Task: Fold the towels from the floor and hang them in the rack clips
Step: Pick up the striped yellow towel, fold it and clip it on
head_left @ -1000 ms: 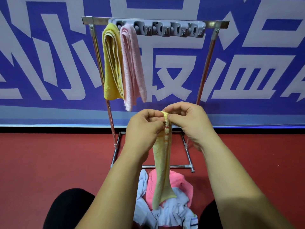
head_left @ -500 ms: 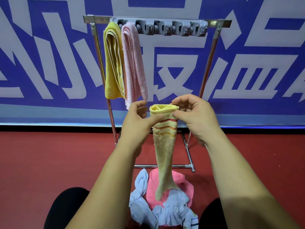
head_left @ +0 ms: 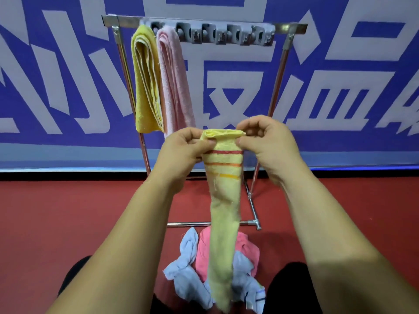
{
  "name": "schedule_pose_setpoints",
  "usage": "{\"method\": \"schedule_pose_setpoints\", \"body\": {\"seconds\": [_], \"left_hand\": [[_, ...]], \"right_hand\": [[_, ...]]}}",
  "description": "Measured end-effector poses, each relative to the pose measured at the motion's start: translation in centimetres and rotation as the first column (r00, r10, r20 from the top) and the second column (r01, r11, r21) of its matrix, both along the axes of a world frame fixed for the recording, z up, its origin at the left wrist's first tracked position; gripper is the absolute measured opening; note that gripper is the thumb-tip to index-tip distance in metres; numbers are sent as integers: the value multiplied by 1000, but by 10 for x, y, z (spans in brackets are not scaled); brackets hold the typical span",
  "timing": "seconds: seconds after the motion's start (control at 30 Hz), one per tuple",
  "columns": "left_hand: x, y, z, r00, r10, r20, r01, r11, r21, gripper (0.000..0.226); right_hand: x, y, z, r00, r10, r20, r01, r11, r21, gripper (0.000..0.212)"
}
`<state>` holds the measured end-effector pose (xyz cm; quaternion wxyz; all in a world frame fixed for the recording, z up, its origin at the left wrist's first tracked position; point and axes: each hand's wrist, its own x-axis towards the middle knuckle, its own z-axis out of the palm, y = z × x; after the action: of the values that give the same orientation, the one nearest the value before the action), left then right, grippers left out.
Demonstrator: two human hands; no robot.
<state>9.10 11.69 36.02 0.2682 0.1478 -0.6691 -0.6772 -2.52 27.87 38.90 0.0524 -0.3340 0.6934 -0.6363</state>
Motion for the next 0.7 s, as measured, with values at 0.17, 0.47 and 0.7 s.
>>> {"method": "schedule_pose_setpoints", "body": {"seconds": [0.17,0.47,0.7], "left_hand": [[-4,-9,0,1000,-4,8,4,1000,17,6],[-7,-26,1,999,-29,-14,29,999,45,9],[-15,-36,13,988,-146,-57,150,986,67,41]], "right_hand": [[0,-11,-1,1000,-8,1,7,996,84,31],[2,-28,9,999,-1,43,-1,999,47,25],[-2,-37,27,999,-20,49,20,1000,-11,24]]}}
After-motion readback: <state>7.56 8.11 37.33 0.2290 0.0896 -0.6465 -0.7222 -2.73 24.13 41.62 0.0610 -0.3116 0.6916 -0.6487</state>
